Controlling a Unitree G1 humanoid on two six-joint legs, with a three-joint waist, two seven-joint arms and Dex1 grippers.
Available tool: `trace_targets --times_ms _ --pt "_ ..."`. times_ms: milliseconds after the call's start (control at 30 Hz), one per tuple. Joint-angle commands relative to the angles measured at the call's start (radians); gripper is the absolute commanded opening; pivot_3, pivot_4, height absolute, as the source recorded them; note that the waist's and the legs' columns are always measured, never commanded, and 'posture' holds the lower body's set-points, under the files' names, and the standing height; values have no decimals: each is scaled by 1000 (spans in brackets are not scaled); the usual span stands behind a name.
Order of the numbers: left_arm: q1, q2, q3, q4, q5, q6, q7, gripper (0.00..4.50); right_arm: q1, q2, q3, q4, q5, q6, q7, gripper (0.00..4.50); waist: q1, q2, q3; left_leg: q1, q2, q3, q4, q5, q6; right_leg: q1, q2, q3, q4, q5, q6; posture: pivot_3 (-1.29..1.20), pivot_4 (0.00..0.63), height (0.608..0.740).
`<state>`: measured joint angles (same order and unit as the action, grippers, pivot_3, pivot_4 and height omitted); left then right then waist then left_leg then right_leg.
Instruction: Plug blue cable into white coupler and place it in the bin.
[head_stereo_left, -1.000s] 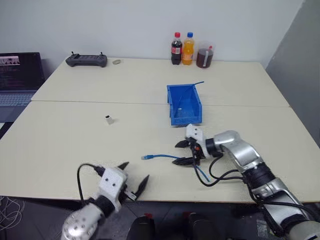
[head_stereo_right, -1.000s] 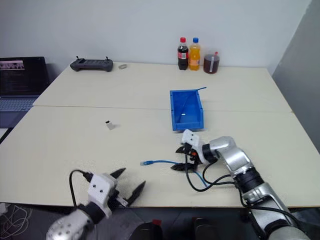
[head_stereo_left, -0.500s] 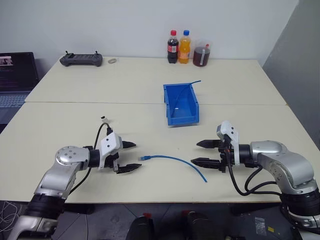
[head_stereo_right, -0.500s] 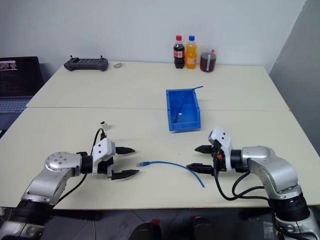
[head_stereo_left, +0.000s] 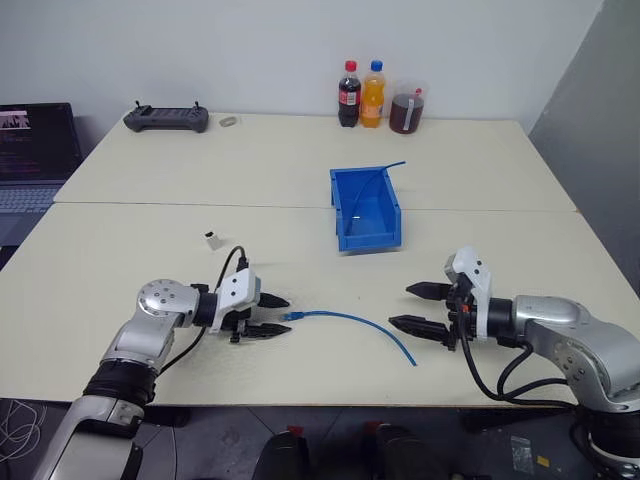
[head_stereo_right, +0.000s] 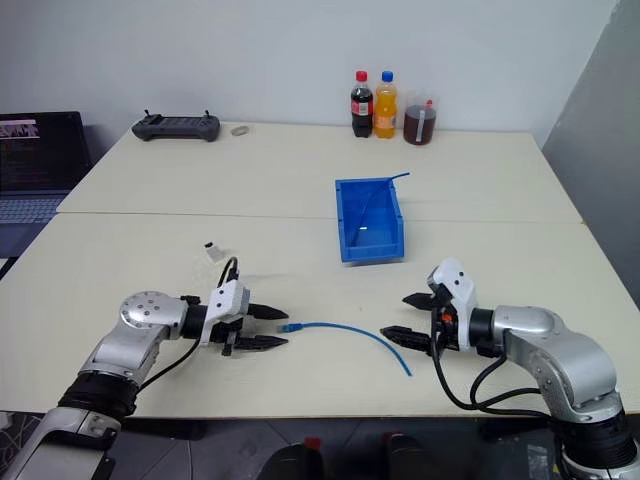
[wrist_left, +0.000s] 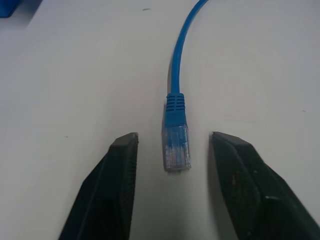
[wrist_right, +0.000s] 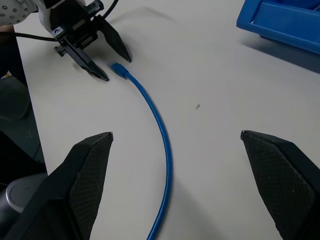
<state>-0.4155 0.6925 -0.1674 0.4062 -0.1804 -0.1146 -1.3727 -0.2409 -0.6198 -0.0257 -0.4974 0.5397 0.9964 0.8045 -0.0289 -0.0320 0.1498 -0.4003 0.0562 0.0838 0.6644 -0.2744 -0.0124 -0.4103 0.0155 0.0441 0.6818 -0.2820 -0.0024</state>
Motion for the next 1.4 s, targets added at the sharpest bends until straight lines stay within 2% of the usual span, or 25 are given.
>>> trace_targets --times_ms 33,200,300,333,400,467,533,633,867,967,1067,1400 --pt "35 15 -12 -21 10 21 -21 1279 -8 -16 -33 -18 34 -7 -8 4360 0 0 0 0 0 0 0 0 0 0 0 0 0 0 0 0 150 740" --pt "71 35 -3 -64 -2 58 -27 266 -27 -19 -14 4 33 -23 -11 4360 -3 0 0 0 0 0 0 0 0 0 0 0 0 0 0 0 150 740" --pt "100 44 12 -105 -13 98 -9 243 -35 -18 -8 11 34 -28 -12 4360 -4 0 0 1 1 0 0 0 0 0 0 0 0 0 0 0 150 740" --pt "110 36 25 -138 -30 156 21 243 -39 -16 -7 20 27 -37 -16 4360 -4 0 0 1 1 0 0 0 0 0 0 0 0 0 0 0 150 740" --pt "126 -19 73 -276 -129 399 149 243 -60 18 -26 28 28 -27 -66 4360 -4 0 0 0 1 0 0 0 0 0 0 0 0 0 0 0 150 740" --pt "117 -147 146 -452 -297 671 365 243 -73 87 -68 17 82 11 -123 4360 -1 0 0 0 1 0 0 0 0 0 0 0 0 -1 1 0 150 740" --pt "111 -231 192 -570 -393 822 488 243 -71 129 -95 5 131 47 -150 4360 6 -2 0 -2 1 -2 3 0 0 0 0 -2 1 -2 5 0 150 740" --pt "100 -301 227 -660 -473 935 596 243 -67 143 -97 -4 174 79 -164 4360 4 -2 0 -3 0 -4 4 0 0 1 -1 -1 0 1 3 0 150 740" --pt "91 -373 258 -691 -579 1037 691 243 -76 176 -109 75 265 145 -174 4360 -4 -1 0 1 0 -3 2 0 0 3 1 0 0 2 3 0 150 740" --pt "86 -372 282 -729 -700 1118 680 243 -126 165 -120 159 306 165 -136 4360 -3 -1 0 1 0 -3 2 0 -1 3 1 0 0 2 3 0 150 740" --pt "93 -364 299 -742 -789 1184 684 243 -187 178 -144 188 428 239 -106 4360 -3 -1 0 1 -1 -3 2 0 -1 3 0 0 0 2 3 0 150 740" --pt "112 -360 291 -777 -896 1227 743 243 -260 205 -162 236 635 368 -128 4360 -2 -1 0 0 -2 -4 1 0 -1 3 -1 0 0 2 3 0 150 740"
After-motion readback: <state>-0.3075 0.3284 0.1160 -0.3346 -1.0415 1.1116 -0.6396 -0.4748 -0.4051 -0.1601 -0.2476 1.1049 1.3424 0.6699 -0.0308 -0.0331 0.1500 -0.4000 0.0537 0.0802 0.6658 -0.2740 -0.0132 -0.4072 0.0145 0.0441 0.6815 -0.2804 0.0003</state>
